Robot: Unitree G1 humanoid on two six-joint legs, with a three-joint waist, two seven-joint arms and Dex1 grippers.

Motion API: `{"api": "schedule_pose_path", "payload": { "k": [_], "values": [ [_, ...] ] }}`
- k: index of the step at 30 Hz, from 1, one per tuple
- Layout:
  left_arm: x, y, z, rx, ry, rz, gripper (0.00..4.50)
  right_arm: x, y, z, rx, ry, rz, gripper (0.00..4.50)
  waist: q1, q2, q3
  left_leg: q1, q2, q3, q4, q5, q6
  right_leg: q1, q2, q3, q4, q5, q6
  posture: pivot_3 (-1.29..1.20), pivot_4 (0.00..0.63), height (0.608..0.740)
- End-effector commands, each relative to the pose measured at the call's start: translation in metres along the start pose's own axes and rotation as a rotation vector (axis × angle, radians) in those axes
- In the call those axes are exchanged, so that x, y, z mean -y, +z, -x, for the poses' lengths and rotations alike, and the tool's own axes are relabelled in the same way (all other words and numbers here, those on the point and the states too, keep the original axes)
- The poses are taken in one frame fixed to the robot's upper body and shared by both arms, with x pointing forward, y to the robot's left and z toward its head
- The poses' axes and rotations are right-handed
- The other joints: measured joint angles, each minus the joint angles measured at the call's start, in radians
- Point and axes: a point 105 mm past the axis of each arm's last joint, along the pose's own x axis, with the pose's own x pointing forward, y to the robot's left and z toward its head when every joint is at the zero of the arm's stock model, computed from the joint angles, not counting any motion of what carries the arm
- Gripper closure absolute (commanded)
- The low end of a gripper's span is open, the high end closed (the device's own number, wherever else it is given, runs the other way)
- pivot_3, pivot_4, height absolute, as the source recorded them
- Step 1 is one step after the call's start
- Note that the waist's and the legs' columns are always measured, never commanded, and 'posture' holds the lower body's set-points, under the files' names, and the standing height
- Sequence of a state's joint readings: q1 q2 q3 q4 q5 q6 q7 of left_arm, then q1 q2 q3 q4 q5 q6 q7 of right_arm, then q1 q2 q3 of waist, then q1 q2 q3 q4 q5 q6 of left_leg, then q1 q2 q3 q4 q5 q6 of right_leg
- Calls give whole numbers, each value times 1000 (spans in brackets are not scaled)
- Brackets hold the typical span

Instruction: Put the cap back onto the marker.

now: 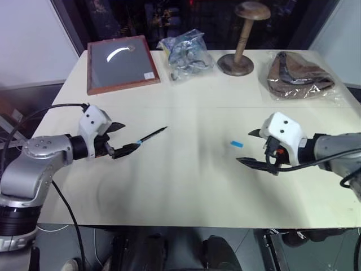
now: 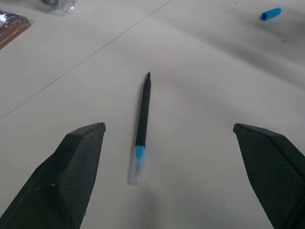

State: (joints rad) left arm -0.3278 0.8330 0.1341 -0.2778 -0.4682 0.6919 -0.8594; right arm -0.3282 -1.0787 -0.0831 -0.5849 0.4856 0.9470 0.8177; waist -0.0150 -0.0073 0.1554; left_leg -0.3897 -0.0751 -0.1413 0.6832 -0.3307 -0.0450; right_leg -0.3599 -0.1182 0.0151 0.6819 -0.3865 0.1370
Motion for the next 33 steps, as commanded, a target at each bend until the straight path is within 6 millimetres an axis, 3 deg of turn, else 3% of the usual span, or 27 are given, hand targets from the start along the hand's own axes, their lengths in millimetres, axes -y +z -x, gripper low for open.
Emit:
{"api": "schedule_pose_path", "payload": {
  "k": [1,25,33],
  "values": [
    [1,11,2,28,8,-43,0,1,9,3,29,-11,34,34,0,0,0,0,0,0,0,0,0,0,0,0,0,0,0,0,150,740],
    [-1,6,-1,12,19,-49,0,-4,9,1,33,-7,27,34,0,0,0,0,0,0,0,0,0,0,0,0,0,0,0,0,150,740],
    [-6,-13,-30,0,102,0,0,-6,8,-1,34,-9,13,34,1,0,0,0,0,0,0,0,0,0,0,0,0,0,0,0,150,740]
  ]
}}
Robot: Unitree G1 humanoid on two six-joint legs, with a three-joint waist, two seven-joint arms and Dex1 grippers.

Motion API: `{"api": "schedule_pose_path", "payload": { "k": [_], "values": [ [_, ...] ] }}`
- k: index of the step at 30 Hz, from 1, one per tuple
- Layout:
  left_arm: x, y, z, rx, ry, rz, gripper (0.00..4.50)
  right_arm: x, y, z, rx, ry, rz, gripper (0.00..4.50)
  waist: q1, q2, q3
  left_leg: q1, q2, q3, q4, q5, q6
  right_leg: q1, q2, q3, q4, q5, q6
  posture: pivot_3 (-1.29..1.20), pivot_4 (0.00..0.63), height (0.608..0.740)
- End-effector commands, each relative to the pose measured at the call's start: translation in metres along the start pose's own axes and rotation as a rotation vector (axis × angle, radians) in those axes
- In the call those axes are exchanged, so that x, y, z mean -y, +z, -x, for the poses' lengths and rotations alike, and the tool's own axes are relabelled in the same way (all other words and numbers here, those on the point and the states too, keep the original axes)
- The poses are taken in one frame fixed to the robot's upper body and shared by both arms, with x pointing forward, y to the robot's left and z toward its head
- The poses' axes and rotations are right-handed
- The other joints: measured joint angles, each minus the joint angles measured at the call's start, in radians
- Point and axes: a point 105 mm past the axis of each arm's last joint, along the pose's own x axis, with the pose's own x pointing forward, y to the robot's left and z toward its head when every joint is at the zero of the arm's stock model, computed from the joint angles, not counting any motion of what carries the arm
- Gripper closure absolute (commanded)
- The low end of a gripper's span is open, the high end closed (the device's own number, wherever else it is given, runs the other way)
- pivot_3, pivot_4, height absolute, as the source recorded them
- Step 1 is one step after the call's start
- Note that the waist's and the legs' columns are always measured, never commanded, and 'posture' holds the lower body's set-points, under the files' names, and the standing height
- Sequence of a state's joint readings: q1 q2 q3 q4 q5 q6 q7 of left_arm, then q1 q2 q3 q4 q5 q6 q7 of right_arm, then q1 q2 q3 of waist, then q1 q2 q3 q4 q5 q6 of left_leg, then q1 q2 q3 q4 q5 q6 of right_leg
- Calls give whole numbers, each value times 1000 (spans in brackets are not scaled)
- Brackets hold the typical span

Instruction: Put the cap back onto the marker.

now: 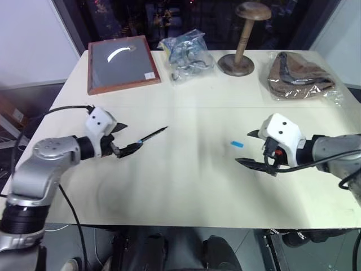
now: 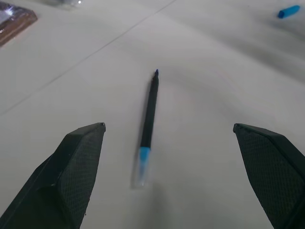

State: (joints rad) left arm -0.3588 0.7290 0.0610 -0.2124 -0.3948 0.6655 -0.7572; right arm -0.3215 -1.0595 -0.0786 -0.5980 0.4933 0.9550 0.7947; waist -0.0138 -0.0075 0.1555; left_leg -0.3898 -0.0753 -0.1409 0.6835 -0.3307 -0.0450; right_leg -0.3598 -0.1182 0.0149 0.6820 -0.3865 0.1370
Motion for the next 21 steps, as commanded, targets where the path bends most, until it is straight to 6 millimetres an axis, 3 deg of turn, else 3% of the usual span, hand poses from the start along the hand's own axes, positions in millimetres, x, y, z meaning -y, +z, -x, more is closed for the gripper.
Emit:
{"api": "schedule_pose_path", "payload": {
  "k": [1,5,13,21],
  "values": [
    [-1,-1,-9,-6,26,-43,0,-4,8,3,27,-12,19,34,-1,0,0,0,0,0,0,0,0,0,0,0,0,0,0,0,150,740],
    [0,-6,-25,-31,4,-71,0,-10,7,4,30,-32,4,34,2,0,0,0,0,0,0,0,0,0,0,0,0,0,0,0,150,740],
    [-21,-16,-48,-39,40,-84,0,-25,2,7,34,-83,-56,34,0,0,0,0,0,0,0,0,0,0,0,-1,1,0,0,0,150,740],
    [-21,-28,-63,-59,-48,-125,0,-33,0,9,41,-130,-101,34,1,0,0,0,0,0,0,0,0,0,0,-1,2,0,0,0,150,740]
  ]
}}
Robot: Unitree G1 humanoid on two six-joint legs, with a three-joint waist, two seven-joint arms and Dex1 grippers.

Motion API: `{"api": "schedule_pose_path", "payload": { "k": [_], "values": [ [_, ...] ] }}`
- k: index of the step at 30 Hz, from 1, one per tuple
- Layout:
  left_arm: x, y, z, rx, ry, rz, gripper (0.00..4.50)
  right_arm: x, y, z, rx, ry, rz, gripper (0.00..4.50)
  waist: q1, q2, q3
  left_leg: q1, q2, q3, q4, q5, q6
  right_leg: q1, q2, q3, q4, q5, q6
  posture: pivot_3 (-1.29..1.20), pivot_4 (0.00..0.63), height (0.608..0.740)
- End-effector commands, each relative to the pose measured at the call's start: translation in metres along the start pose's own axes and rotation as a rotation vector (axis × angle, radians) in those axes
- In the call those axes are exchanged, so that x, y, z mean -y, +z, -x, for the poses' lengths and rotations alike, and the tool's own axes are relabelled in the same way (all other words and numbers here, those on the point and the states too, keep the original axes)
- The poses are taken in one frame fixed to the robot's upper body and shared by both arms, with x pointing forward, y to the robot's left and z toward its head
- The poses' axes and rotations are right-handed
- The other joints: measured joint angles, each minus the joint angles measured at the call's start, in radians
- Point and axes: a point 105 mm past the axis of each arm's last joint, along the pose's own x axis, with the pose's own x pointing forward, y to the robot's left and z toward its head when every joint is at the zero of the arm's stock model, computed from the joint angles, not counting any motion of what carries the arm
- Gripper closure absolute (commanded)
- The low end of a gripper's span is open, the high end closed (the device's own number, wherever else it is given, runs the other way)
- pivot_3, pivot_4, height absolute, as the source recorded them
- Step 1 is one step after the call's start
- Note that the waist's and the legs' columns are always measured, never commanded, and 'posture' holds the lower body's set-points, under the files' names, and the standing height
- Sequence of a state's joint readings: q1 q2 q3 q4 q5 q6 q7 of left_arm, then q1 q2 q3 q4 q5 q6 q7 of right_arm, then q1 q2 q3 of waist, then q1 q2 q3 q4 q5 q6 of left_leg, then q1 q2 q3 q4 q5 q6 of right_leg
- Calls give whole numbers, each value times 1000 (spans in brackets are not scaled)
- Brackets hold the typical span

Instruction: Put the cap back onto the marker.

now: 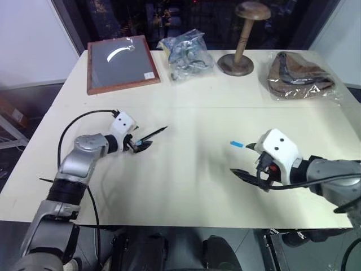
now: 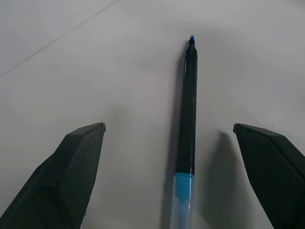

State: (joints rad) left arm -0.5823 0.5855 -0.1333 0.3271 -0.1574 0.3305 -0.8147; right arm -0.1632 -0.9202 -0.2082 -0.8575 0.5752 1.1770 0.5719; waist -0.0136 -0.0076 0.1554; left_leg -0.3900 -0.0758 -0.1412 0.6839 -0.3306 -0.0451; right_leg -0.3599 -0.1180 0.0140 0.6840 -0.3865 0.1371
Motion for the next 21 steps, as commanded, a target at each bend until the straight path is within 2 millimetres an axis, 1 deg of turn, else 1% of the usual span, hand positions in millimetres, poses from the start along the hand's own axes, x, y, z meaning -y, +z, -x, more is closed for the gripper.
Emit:
{"api": "schedule_pose_path", "payload": {
  "k": [1,9,13,16,21],
  "values": [
    [-4,6,-4,14,-24,-64,0,-1,7,5,36,-33,10,34,2,0,0,0,0,0,0,0,0,0,0,0,0,0,0,0,150,740],
    [-8,-12,-11,-30,-49,-92,0,-3,7,5,41,-53,-2,34,2,0,0,0,0,-1,1,0,0,1,0,-1,0,0,0,0,150,740],
    [-7,-15,-11,-35,-65,-86,0,-3,7,5,43,-57,-4,34,2,0,0,1,0,-1,1,0,0,1,0,0,0,0,0,0,150,740],
    [-6,-19,-11,-44,-70,-71,780,-2,7,5,42,-60,-3,0,2,0,-1,2,0,-1,1,0,0,2,0,0,1,0,0,0,150,740],
    [-3,-28,-8,-65,-94,-51,3151,-1,7,6,41,-66,0,0,-3,0,-1,2,0,-1,1,0,0,2,0,0,1,0,0,0,150,740]
  ]
}}
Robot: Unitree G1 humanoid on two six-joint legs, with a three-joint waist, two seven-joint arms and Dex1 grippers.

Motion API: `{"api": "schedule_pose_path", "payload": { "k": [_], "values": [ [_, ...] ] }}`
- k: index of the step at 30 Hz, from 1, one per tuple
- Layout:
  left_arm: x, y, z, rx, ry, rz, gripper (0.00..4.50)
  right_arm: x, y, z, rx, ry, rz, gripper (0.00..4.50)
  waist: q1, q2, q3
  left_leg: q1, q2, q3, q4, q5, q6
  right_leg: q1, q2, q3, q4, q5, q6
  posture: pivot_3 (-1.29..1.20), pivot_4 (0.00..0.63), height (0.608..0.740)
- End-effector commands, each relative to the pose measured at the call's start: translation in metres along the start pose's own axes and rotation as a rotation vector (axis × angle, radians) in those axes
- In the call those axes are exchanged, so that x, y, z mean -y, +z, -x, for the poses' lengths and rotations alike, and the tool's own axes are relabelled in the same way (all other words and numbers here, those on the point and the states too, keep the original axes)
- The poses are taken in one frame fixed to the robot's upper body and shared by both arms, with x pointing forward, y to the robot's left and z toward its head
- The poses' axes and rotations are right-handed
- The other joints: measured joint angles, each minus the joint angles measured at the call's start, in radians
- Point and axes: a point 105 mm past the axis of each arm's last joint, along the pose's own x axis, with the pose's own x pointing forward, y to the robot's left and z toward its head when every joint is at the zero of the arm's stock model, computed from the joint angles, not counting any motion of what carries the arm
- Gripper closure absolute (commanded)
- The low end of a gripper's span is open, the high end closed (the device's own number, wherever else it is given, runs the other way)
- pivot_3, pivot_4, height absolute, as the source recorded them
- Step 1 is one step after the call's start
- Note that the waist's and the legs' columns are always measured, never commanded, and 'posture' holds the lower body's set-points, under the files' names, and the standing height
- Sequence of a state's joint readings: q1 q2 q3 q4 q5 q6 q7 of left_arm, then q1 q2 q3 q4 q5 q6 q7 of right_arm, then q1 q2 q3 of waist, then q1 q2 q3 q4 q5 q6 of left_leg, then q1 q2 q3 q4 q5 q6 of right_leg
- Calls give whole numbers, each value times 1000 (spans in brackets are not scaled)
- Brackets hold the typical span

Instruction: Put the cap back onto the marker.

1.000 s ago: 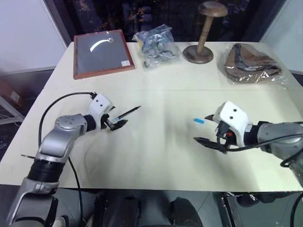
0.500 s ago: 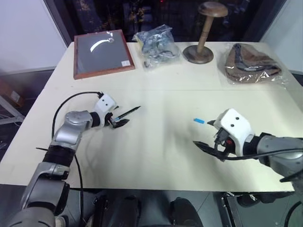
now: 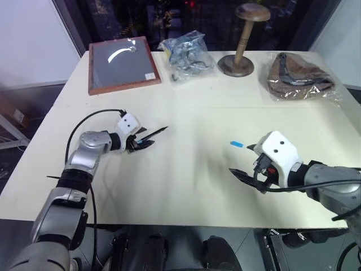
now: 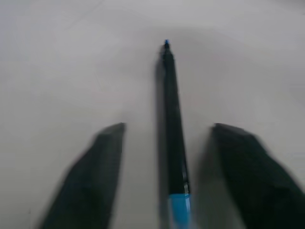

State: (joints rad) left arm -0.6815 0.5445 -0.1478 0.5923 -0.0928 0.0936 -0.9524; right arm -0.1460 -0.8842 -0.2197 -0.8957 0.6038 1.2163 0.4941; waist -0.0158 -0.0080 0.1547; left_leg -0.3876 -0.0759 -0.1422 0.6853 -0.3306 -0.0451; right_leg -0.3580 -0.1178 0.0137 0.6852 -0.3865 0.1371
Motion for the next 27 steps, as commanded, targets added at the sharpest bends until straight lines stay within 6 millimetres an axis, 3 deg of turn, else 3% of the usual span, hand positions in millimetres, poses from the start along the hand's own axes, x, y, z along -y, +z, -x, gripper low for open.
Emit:
{"api": "schedule_pose_path", "payload": {
  "k": [1,3,11,18,27],
  "values": [
    [0,-25,6,-90,13,36,3668,4,9,6,36,-29,32,0,-2,0,0,0,0,0,0,0,0,0,0,0,0,0,0,0,150,740],
    [0,-27,6,-92,13,50,4472,5,9,6,35,-32,35,0,-2,0,0,0,0,0,0,0,0,0,0,0,0,0,0,0,150,740],
    [-1,-25,7,-88,15,27,4472,8,9,6,30,-31,45,0,-2,0,0,1,0,0,0,0,0,0,0,0,0,0,0,0,150,740],
    [0,29,18,46,-24,-85,4472,27,3,-5,20,-31,47,0,-5,0,0,0,0,0,-1,0,0,0,0,0,0,0,0,0,150,740],
    [28,76,45,146,-54,-119,4472,66,-16,-50,41,-5,-2,0,-6,0,0,-1,0,0,-2,0,0,-1,0,1,-1,0,0,0,150,740]
  ]
}}
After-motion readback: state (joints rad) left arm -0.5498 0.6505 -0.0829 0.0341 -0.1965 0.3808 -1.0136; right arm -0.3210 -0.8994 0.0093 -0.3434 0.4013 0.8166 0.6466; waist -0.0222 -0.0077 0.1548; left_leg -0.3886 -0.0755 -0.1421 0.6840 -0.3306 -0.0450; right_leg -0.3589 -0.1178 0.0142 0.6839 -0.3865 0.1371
